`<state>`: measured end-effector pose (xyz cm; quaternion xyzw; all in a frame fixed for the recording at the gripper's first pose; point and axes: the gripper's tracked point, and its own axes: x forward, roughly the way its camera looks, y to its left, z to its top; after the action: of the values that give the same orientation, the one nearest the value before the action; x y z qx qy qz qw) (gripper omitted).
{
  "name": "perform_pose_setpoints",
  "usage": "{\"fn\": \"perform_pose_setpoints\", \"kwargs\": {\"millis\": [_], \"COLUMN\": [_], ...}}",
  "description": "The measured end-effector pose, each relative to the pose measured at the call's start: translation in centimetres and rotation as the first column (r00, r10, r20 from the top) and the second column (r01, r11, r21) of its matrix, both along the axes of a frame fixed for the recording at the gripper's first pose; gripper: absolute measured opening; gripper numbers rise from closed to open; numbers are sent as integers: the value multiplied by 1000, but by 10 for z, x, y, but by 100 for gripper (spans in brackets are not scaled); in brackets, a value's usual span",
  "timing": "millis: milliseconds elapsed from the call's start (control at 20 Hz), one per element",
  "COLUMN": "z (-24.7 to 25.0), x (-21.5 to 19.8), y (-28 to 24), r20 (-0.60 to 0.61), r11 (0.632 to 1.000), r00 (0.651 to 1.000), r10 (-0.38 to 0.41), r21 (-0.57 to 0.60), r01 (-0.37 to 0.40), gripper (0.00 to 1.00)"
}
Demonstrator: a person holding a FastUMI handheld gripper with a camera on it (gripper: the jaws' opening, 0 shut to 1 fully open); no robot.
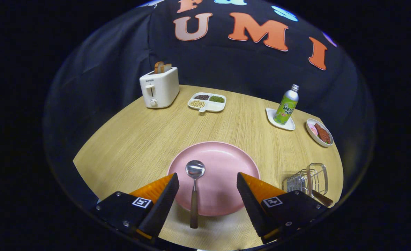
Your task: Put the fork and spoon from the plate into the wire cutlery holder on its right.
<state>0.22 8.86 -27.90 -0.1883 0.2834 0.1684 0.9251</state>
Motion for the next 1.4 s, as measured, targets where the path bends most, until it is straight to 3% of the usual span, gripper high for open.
{"fn": "perform_pose_setpoints", "kwargs": {"millis": [200, 250, 450, 1050, 1400], "z": [-27, -32, -46, -70, -59], "x": [-4, -3, 0, -3, -9], "y": [6, 8, 9, 8, 7], "r20": [-44, -57, -87, -162, -199], "r11": [1000, 1000, 1000, 999, 998], "r00": [999, 998, 996, 986, 978], "r10": [5, 2, 5, -30, -57], "r21": [-2, -1, -15, -31, -13], "r01": [-5, -2, -6, 25, 55], "gripper": [96, 85, 56, 8, 4]}}
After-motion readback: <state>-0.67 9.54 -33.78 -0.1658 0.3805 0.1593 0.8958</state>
